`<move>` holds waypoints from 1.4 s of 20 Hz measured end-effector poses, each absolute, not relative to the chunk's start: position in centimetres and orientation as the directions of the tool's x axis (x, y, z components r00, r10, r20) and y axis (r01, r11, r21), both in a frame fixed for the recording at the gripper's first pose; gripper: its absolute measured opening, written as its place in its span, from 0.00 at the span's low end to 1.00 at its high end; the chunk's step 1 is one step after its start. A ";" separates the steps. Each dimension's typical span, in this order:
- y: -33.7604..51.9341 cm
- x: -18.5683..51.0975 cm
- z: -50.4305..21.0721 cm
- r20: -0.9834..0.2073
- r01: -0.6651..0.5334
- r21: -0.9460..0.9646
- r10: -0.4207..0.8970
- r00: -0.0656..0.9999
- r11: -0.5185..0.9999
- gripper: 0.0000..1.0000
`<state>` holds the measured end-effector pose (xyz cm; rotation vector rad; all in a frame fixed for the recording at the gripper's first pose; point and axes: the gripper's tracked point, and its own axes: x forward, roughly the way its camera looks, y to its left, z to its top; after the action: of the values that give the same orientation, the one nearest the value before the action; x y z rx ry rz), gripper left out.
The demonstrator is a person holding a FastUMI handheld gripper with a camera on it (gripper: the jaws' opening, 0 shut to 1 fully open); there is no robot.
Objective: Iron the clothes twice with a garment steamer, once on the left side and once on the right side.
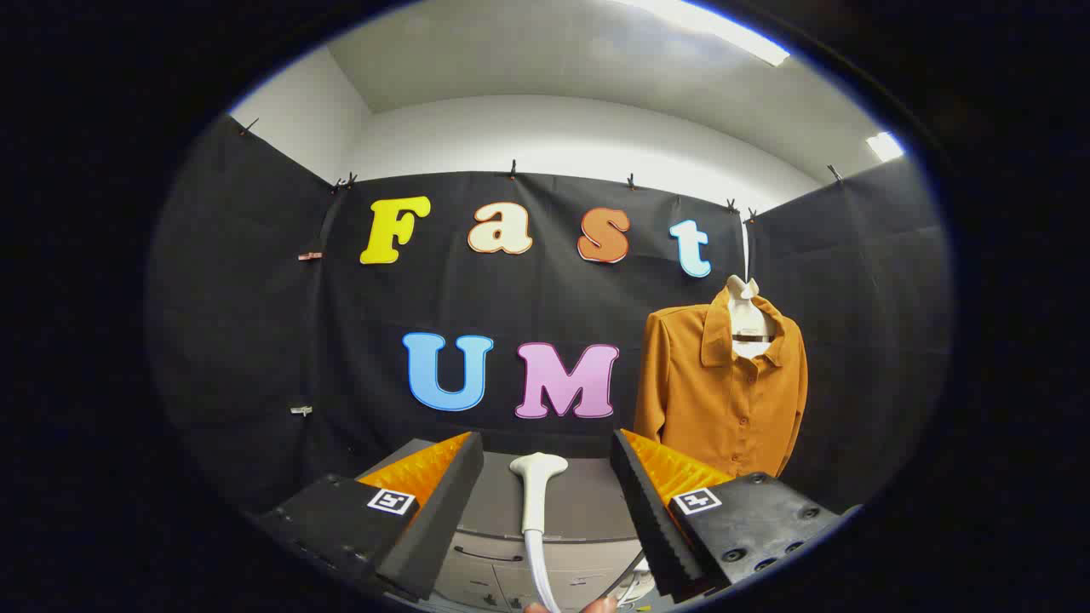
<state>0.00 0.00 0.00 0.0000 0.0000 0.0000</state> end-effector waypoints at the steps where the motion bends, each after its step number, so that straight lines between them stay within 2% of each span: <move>1: -0.1 0.0 0.2 0.005 -0.002 -0.005 0.002 1.000 1.000 0.95; 5: -0.1 -0.4 0.5 0.017 -0.007 -0.012 0.007 1.000 1.000 0.98; 17: -0.2 -1.3 1.2 0.031 0.014 -0.011 -0.013 0.999 1.000 0.98; 25: 0.2 -0.6 0.3 0.006 0.013 -0.006 -0.013 1.000 1.000 0.98; 28: 0.5 0.6 -1.5 -0.051 0.012 -0.010 -0.013 0.999 1.000 0.98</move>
<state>0.59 0.50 -1.49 -0.0094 0.0514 -0.0127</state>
